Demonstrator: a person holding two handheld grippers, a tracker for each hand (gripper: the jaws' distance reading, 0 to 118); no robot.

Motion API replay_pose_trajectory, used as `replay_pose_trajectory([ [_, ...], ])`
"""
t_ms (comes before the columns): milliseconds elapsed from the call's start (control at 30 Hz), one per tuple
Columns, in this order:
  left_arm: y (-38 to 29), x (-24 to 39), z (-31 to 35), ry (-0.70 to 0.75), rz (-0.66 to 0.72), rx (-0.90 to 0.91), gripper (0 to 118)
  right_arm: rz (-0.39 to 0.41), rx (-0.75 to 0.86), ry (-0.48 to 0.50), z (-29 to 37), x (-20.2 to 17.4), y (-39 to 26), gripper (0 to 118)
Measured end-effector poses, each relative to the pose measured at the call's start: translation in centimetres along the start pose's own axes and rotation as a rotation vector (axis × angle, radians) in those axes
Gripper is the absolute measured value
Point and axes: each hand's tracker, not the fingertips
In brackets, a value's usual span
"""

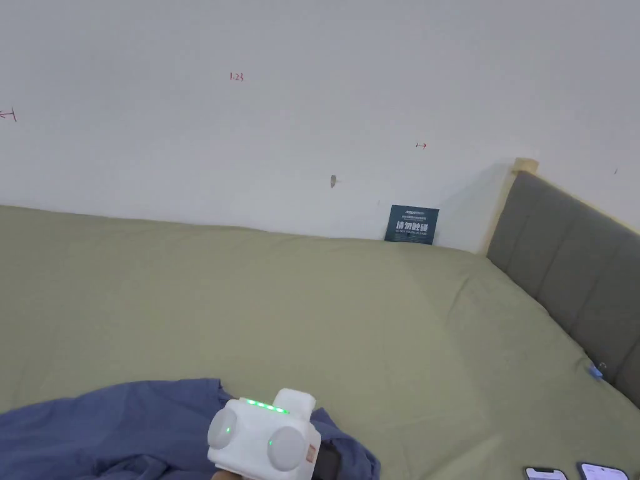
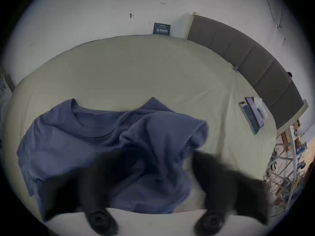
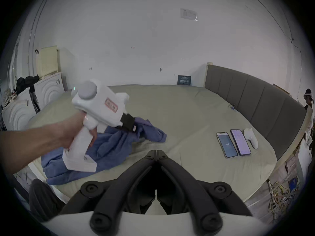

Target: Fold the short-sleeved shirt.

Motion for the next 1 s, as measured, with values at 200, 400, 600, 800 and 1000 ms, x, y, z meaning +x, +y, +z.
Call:
replay_pose_trajectory([
  [200,-2.5,-3.4,9.3,0.030,0.037,0.214,112,-0.003,0.008,0.007,0.0,-0.8,0.5,0],
  [400,-11.0,-8.2,25.0,0.175,0.084,0.472,0,0.016,0.080,0.044,1.7,-2.9,0.8,0],
  [600,-20.1,-13.3,34.2,0.324,0.220,0.499,0,0.026,0.119,0.082,3.2,-5.3,0.7,0],
  [800,-24.3,-16.1,36.0,0.412,0.320,0.488,0,0.024,0.120,0.119,3.2,-7.5,0.9,0],
  [1000,-24.5,-19.4,32.9,0.373,0.348,0.353,0,0.046,0.102,0.145,2.7,-9.0,0.9,0],
])
